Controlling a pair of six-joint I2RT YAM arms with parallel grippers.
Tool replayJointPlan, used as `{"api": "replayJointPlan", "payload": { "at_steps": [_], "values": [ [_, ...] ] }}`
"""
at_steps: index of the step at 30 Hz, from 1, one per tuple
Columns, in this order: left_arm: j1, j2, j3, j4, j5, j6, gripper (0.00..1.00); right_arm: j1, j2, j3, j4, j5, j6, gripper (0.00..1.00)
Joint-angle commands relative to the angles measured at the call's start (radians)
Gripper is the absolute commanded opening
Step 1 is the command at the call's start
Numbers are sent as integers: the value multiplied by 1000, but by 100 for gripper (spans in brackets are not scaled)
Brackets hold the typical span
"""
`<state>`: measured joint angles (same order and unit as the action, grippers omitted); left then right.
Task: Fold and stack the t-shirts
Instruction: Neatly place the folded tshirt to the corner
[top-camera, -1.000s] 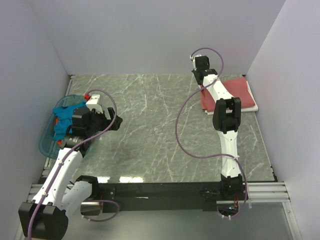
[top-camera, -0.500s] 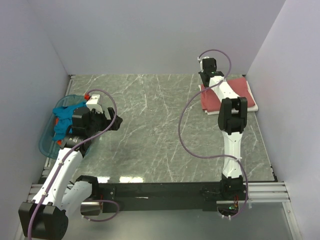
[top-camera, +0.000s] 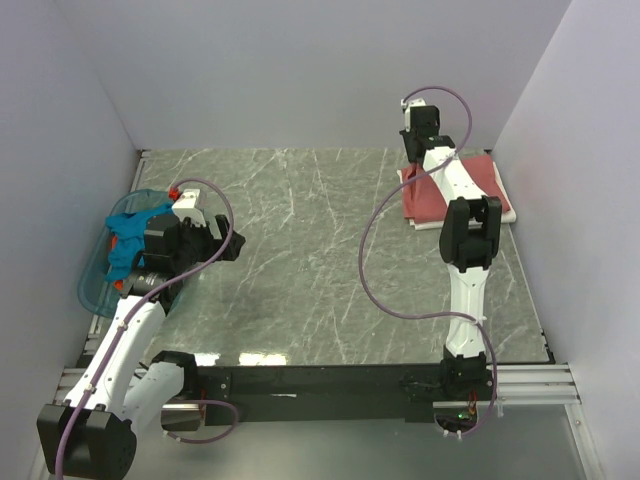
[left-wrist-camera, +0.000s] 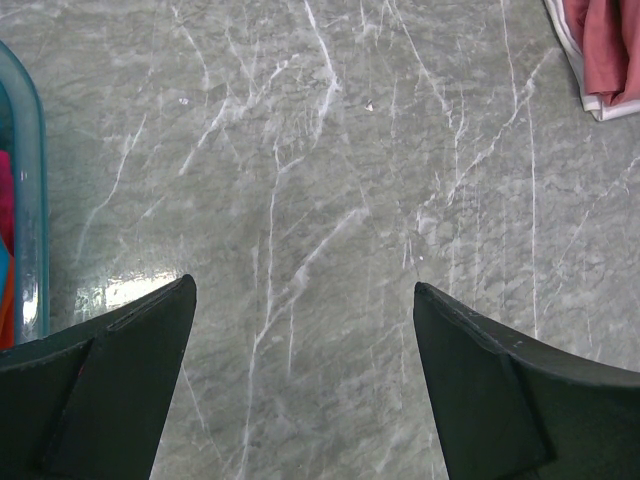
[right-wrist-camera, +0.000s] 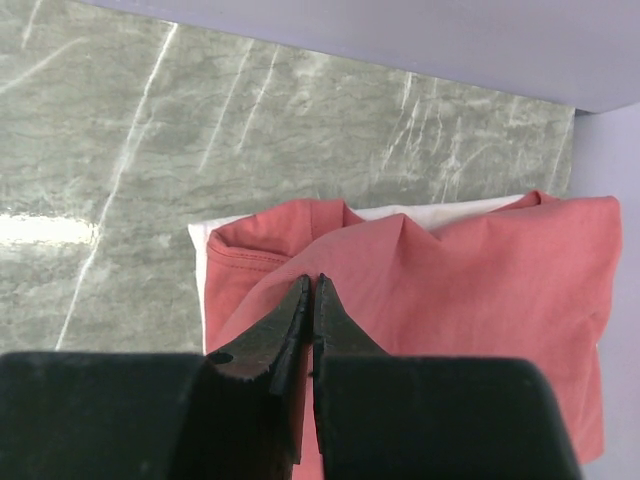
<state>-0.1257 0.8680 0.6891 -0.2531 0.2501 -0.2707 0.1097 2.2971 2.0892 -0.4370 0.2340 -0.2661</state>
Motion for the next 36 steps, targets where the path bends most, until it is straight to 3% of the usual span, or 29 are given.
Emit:
{"api": "replayJointPlan", "payload": {
  "at_steps": [1,10,21,25,30,36],
  "values": [
    [0,-1,6,26,15,19,95,18,15,42,35,-7,19,5],
    [0,5,6,25,15,19,95,68,93,104,60,54,-5,7],
    [0,11,6,26,17,19,95,108,157,135,99,128,-41,35],
    [0,9,6,23,12,19,95,113,151,152,80,62,-19,37],
    [0,12,6,23,11,21,95,111,131,163,17,-163,14,39],
    [0,3,4,21,9,19,95,70,0,51,14,-303,64,39]
  ]
}}
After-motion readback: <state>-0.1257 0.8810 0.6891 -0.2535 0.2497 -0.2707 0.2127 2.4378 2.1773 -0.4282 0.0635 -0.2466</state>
